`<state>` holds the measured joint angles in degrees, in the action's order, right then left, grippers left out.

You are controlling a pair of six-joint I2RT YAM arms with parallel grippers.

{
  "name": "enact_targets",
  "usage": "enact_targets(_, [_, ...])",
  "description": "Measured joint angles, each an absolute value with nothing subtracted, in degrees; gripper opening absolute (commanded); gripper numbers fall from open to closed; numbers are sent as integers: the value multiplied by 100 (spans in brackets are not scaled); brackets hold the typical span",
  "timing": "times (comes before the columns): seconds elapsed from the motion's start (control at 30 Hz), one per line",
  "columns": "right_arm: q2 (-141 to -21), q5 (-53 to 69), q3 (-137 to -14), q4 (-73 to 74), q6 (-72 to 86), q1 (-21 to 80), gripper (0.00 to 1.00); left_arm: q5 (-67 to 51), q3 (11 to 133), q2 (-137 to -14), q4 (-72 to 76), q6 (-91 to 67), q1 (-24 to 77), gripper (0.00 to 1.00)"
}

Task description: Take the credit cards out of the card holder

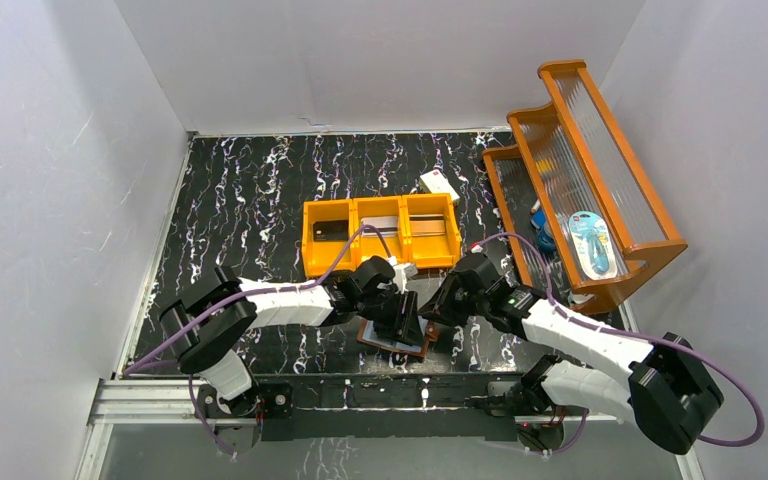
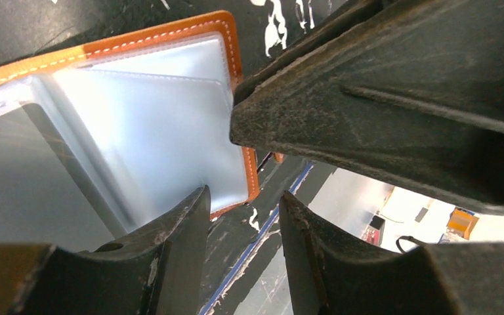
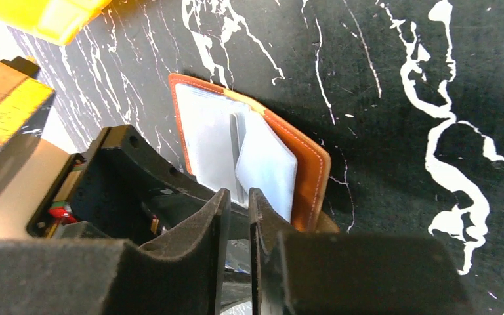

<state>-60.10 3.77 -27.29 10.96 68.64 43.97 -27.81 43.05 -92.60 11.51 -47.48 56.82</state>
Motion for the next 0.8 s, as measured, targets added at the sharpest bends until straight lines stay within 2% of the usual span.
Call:
enact_targets(0.3, [-6156,620,-2882,923,6720,4388,26,-2447,4248,-9253,980,-4740,5717,41])
enact_targets(0.57, [-7008,1033,-2897,569,6578,4383,27,-2357,4248,-9192,764,-4646,5717,43])
enact_targets(0.8, [-7909,1535,-2797,-64,6573,4359,34,-1385,4392,-8110,-403,-4298,5717,49])
